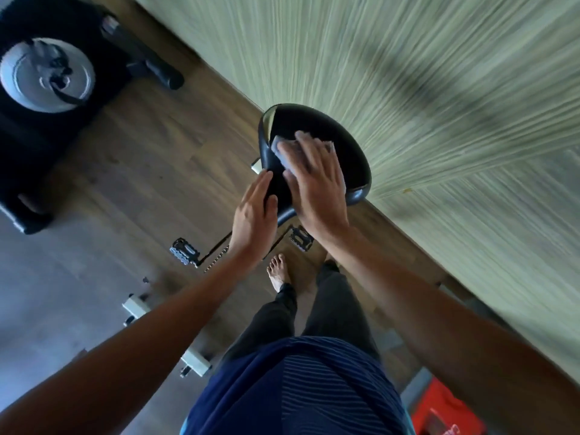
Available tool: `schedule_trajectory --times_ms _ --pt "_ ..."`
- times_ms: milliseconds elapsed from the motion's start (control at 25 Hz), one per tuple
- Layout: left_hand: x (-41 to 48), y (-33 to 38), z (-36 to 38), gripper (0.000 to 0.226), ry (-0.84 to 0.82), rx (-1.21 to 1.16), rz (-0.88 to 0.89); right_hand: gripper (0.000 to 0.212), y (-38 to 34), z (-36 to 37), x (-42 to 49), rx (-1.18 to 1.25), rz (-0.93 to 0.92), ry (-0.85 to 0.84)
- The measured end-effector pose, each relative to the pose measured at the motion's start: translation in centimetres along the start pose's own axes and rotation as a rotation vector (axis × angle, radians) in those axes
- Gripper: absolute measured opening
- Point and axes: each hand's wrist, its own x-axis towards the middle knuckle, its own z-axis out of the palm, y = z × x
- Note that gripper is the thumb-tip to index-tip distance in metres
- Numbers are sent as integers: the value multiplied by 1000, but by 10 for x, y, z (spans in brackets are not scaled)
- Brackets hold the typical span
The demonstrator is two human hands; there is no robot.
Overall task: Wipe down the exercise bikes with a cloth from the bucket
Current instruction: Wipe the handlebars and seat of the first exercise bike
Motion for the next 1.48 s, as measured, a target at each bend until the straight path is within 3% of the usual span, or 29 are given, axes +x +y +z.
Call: schedule_trajectory --times_ms 120,280,320,400,520,720,960,1320,1480 --pt "-10 -6 13 51 1 66 40 41 24 16 42 -258 -273 -55" --pt "-16 -18 22 54 10 155 111 44 44 1 44 -266 -28 68" --pt "-17 -18 22 54 18 168 110 44 41 2 26 -266 -47 74" --pt "-20 -16 24 54 33 184 94 41 31 10 -3 -240 -202 26" --pt "-25 -15 25 54 30 197 86 38 33 13 26 -207 -416 -48" --pt "-24 -12 20 52 12 196 82 44 56 -4 19 -246 -125 38" --pt "-29 3 28 55 57 278 -26 42 73 -15 23 -188 -602 -116" --pt "-30 39 49 60 176 304 -305 40 94 -8 48 -111 -793 -141" --pt "-46 47 47 62 225 274 -372 43 95 -12 54 -88 -815 -253"
